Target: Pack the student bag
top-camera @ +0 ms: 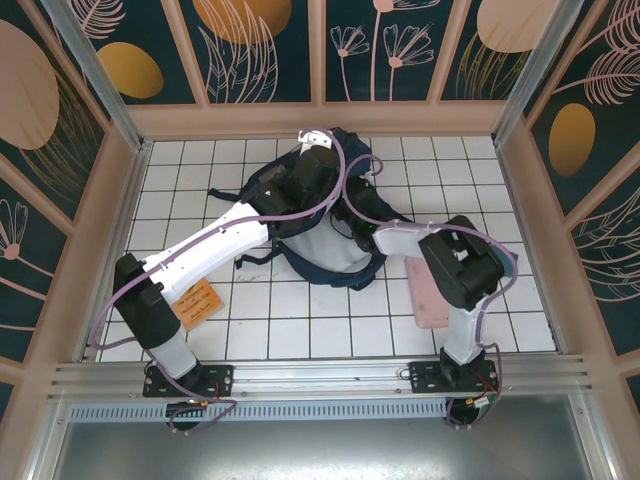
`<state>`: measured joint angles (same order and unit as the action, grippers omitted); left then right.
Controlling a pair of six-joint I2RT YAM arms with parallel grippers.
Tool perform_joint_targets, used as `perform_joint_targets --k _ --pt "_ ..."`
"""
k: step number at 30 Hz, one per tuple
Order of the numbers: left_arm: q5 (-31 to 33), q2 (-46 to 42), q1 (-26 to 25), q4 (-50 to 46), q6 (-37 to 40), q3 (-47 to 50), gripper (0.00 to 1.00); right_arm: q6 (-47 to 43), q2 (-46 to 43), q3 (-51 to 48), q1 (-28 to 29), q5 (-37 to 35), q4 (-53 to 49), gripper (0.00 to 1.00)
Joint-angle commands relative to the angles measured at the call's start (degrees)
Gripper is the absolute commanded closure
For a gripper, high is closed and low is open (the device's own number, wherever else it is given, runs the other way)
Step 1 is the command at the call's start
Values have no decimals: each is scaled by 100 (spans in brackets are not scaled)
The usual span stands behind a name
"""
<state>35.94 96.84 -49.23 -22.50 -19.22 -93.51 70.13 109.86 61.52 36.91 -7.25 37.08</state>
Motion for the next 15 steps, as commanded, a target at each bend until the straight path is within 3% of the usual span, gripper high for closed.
perform_joint_targets --k 1,3,6,12,15 --pt "518 -429 12 932 -245 -158 100 13 232 544 26 -326 -155 53" --pt "532 -426 10 915 -255 -154 100 -88 162 560 5 -156 -378 32" --pt "611 -421 17 914 -241 -123 100 -237 38 478 -141 466 -628 19" --pt "546 -385 103 910 -327 -102 100 -373 -402 93 -498 1514 -1198 19" --pt "456 -367 159 905 -404 -56 100 -514 -781 -128 -605 1926 -1590 27"
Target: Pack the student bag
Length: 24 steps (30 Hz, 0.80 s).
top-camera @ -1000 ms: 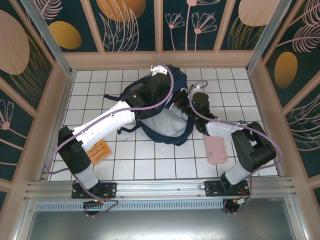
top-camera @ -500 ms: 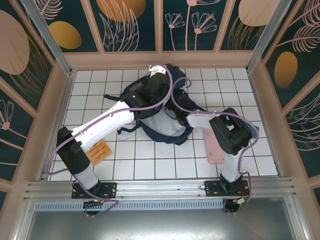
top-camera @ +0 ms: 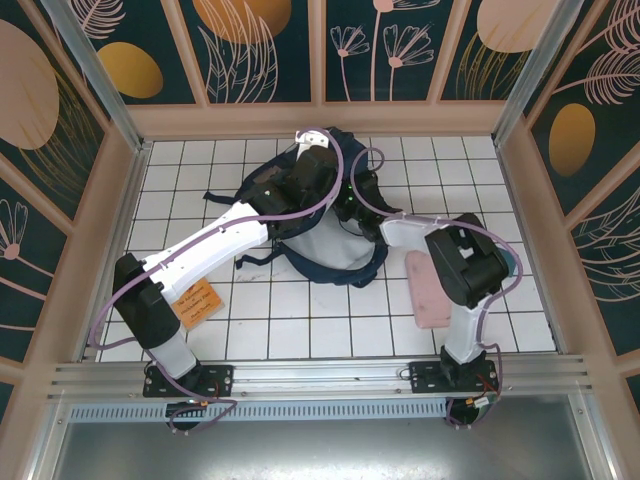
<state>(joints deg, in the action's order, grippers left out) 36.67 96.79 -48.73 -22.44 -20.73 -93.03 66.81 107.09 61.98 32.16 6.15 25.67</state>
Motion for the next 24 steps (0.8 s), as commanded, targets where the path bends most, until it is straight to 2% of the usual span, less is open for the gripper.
perform_joint_targets --k 1,2,8,11,13,15,17,19,22,24 --pt "345 -358 129 907 -278 -83 100 -250 -673 -289 -261 712 -566 32" --pt "292 -354 148 916 -291 -38 100 -313 -833 -458 -308 816 -592 37" --pt "-375 -172 196 925 -393 100 100 -328 -2036 -1703 -505 894 -818 45" --pt "-657 8 188 943 -522 151 100 -354 -2753 -2265 -681 577 -1117 46" --pt "-902 103 203 943 -603 154 99 -462 -3295 -2489 -761 117 -1473 46" --pt "-1202 297 206 918 -668 171 90 -668 -3851 -2613 -853 -415 -1908 41" --pt "-1621 386 239 883 -714 220 71 -911 -4346 -2629 -962 -992 -2355 28" --pt "-1946 397 308 868 -822 354 53 -1172 -4684 -2600 -1097 -1370 -2599 23" --pt "-2320 258 479 866 -1122 705 37 -1580 -4828 -2371 -1245 -1526 -2824 20" --pt "-2374 8 646 843 -1333 1054 30 -1857 -4647 -2067 -1274 -1430 -2985 19"
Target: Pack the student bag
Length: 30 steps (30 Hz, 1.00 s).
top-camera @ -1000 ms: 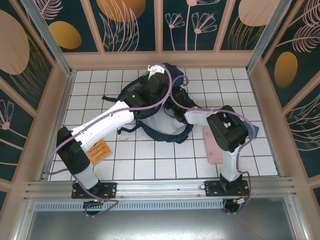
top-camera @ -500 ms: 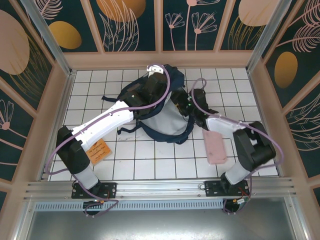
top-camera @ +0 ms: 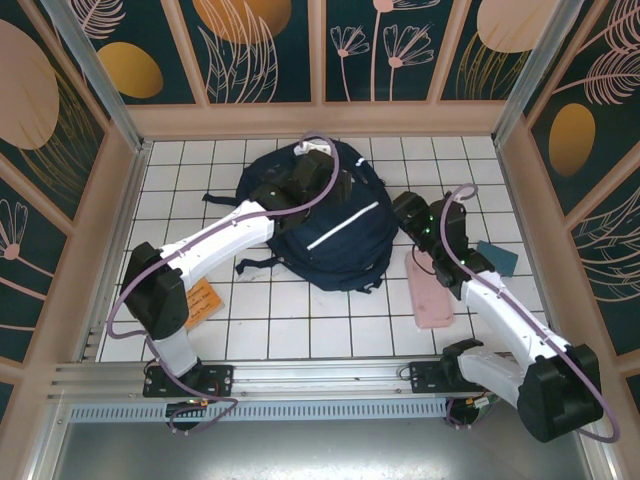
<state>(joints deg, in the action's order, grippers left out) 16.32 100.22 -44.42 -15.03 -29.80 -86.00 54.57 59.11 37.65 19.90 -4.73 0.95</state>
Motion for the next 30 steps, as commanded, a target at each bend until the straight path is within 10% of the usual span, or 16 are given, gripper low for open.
perform_joint_targets --k 1,15,30 --pt "-267 -489 306 69 -561 576 27 -775 316 530 -36 -229 -596 19" --pt "500 -3238 2293 -1445 -2701 4317 3 -1403 2083 1678 744 992 -218 10" --pt "280 -2835 2420 -1183 -2805 5200 2 -1642 2741 2629 1109 832 -932 1"
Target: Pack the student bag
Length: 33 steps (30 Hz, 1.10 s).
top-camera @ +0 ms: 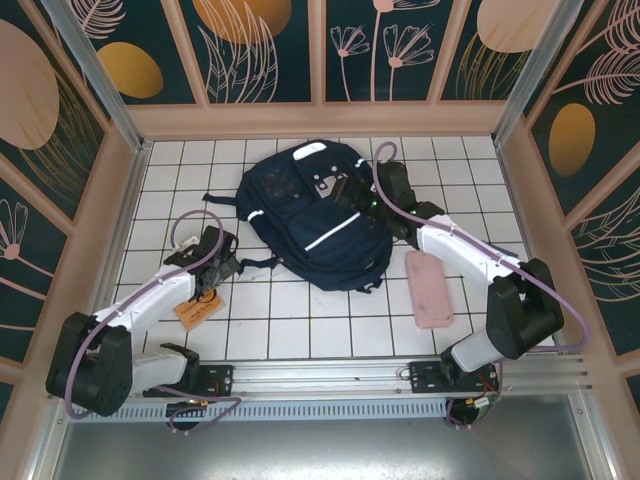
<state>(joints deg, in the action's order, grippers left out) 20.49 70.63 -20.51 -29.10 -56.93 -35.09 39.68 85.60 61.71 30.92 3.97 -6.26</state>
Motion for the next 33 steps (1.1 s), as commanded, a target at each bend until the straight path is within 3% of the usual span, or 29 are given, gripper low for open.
perform_joint_targets --k 1,7,13,15,20,25,30,33 --pt "-236 198 30 328 -62 132 1 -155 110 248 2 -19 -239 1" --pt "-1177 574 30 1073 242 151 2 -145 193 289 2 17 -330 1" --pt "-2740 678 16 2301 326 172 5 -91 261 333 2 217 -296 1" --pt "-2981 768 12 2462 374 93 5 -84 292 341 2 329 -234 1" --pt "-2303 485 21 1914 485 -239 3 -275 412 424 11 605 -191 3" --pt "-1679 -394 429 1298 448 -179 6 -783 635 614 568 847 -44 11" --pt "-1839 -1011 1277 991 213 423 12 -1087 1301 1131 1263 1171 28 22" --pt "-1925 -1237 1535 1007 -3 806 16 -1268 1898 1623 1680 1329 -10 29"
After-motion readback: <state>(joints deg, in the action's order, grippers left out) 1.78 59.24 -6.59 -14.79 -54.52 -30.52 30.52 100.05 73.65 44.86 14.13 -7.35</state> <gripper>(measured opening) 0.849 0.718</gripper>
